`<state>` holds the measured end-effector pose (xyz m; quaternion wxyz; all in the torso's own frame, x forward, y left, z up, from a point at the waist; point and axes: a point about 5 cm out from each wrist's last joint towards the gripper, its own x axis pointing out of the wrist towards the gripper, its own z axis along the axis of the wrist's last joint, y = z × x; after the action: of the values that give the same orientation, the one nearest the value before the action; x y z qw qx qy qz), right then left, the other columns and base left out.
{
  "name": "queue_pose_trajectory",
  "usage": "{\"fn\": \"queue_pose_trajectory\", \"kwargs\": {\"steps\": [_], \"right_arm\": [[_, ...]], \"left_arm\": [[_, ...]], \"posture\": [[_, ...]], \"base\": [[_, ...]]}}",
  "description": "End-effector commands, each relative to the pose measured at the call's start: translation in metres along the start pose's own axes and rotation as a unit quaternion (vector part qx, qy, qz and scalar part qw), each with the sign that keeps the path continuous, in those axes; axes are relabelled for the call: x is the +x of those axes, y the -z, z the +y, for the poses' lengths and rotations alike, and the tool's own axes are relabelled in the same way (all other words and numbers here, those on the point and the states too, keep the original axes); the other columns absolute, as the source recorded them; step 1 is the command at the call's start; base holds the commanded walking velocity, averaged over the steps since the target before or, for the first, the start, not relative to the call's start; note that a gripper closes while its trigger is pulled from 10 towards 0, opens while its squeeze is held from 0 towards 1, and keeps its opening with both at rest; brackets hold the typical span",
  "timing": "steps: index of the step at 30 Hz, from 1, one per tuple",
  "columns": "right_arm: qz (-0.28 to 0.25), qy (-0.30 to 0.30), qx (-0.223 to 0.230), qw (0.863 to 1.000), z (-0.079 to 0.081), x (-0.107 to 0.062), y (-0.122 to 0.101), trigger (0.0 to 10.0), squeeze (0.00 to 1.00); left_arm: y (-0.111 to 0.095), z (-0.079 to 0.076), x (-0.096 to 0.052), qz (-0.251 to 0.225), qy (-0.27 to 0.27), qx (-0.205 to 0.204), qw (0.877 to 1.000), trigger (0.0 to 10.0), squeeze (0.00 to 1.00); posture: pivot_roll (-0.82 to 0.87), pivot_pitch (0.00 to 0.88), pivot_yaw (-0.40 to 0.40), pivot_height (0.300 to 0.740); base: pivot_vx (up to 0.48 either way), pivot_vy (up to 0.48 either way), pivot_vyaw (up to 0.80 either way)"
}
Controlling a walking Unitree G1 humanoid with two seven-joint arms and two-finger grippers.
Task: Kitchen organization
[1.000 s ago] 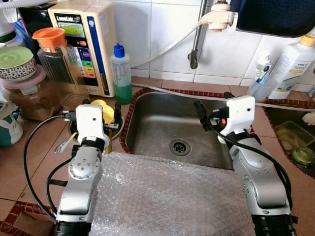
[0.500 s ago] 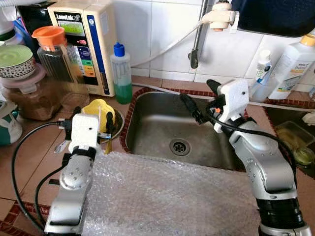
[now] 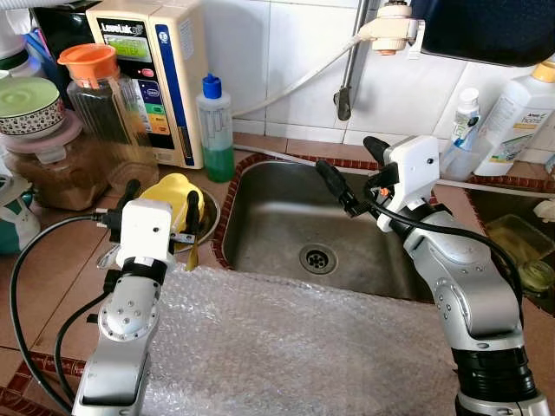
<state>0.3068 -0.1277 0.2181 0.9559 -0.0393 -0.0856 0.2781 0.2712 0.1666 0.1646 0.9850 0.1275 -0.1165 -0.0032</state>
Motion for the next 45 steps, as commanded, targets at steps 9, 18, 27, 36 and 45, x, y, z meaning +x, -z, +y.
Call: {"fn": "queue_pose_trajectory", "kwargs": {"steps": [9,18,27,36,45], "right_arm": [[0.027,-0.132,0.047,0.99,0.027,-0.016,0.001,10.0,0.0],[0.039,-0.132,0.062,0.989,0.038,-0.027,0.006,10.0,0.0],[0.054,-0.204,0.074,0.975,0.056,-0.038,0.006,10.0,0.0],[0.053,-0.213,0.065,0.974,0.058,-0.037,0.003,10.0,0.0],[0.054,-0.209,0.055,0.975,0.056,-0.036,0.002,10.0,0.0]], "left_arm": [[-0.001,0.011,-0.021,-0.007,0.011,0.032,0.999,10.0,0.0],[0.012,0.007,-0.04,0.012,0.029,0.066,0.997,10.0,0.0],[0.025,0.0,-0.028,0.003,0.053,0.091,0.994,10.0,0.0],[0.043,-0.013,-0.021,0.004,0.085,0.099,0.991,10.0,0.0],[0.047,-0.013,-0.019,0.001,0.083,0.098,0.992,10.0,0.0]], "posture": [[0.05,0.034,-0.038,0.74],[0.05,0.032,-0.031,0.74],[0.03,0.015,-0.026,0.74],[0.02,0.008,-0.029,0.74],[0.01,0.008,-0.033,0.74]], "base": [[0.0,0.0,0.0],[0.0,0.0,0.0],[0.0,0.0,0.0],[0.0,0.0,0.0],[0.0,0.0,0.0]]}}
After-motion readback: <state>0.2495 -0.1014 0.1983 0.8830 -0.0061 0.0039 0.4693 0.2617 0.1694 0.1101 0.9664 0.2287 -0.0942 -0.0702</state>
